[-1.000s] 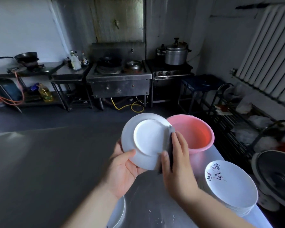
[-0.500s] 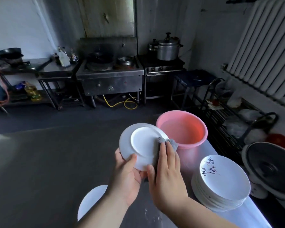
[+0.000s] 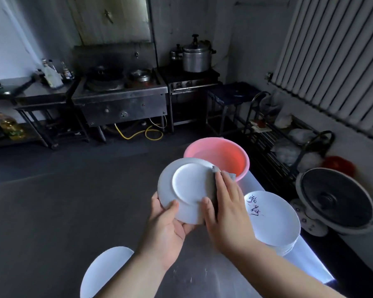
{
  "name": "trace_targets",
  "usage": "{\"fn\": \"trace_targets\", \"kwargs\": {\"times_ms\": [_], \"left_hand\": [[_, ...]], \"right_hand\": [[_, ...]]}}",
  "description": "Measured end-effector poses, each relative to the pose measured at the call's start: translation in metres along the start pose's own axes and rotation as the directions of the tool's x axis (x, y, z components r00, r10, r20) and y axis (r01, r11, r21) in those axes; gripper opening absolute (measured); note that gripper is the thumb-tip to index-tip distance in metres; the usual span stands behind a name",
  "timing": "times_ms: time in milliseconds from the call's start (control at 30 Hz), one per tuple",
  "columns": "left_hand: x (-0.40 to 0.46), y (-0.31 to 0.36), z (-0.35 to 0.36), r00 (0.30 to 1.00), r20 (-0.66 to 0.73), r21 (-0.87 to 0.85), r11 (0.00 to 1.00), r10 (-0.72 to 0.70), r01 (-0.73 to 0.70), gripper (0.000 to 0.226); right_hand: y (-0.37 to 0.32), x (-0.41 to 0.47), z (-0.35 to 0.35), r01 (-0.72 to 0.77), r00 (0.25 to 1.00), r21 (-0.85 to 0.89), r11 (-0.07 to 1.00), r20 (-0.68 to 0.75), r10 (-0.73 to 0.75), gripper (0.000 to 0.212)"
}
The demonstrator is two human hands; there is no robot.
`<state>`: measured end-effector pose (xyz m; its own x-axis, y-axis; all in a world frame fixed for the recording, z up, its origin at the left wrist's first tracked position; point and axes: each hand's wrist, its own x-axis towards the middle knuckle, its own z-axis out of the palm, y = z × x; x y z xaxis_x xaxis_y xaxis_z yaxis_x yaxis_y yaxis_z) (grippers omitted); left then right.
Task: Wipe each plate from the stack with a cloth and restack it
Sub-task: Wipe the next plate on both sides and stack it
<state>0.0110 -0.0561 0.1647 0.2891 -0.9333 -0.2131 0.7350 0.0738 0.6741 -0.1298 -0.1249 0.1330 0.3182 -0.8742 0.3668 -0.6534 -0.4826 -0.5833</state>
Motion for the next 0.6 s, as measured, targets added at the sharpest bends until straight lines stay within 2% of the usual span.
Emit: {"fn": "trace_targets", "kwargs": {"times_ms": [100,167,200,267,367,400,500,600], "left_hand": [[0.003,-0.01,0.012,0.998,0.045,0.061,0.997,-0.046,0.043,0.047],[0.009,-0.02,0.022,0.996,0.05,0.124,0.99,-0.075,0.069,0.047],[0.012,-0.026,0.026,0.996,0.039,0.146,0.987,-0.08,0.074,0.047],[0.019,-0.039,0.039,0.996,0.005,0.17,0.982,-0.09,0.087,0.046],[0.026,-0.057,0.048,0.991,-0.014,0.236,0.962,-0.135,0.134,0.045],[0.03,-0.064,0.053,0.988,-0.014,0.262,0.953,-0.156,0.154,0.046],[0.039,-0.084,0.067,0.978,-0.008,0.334,0.921,-0.21,0.201,0.047],[0.047,-0.101,0.081,0.979,-0.022,0.461,0.867,-0.202,0.189,0.044]], "right_hand": [[0.025,0.031,-0.041,-0.213,0.976,0.087,0.973,0.058,0.209,0.062],[0.042,0.044,-0.069,-0.281,0.959,0.002,0.96,0.046,0.281,0.041],[0.05,0.048,-0.081,-0.288,0.954,-0.063,0.955,0.063,0.292,0.038],[0.068,0.053,-0.107,-0.295,0.928,-0.15,0.944,0.192,0.321,0.048],[0.094,0.056,-0.134,-0.445,0.767,-0.057,0.894,0.49,0.414,0.051],[0.106,0.059,-0.143,-0.497,0.722,-0.009,0.868,0.55,0.419,0.05],[0.14,0.064,-0.16,-0.574,0.651,0.069,0.816,0.644,0.403,0.049],[0.162,0.067,-0.169,-0.58,0.571,0.008,0.815,0.718,0.399,0.067]]}}
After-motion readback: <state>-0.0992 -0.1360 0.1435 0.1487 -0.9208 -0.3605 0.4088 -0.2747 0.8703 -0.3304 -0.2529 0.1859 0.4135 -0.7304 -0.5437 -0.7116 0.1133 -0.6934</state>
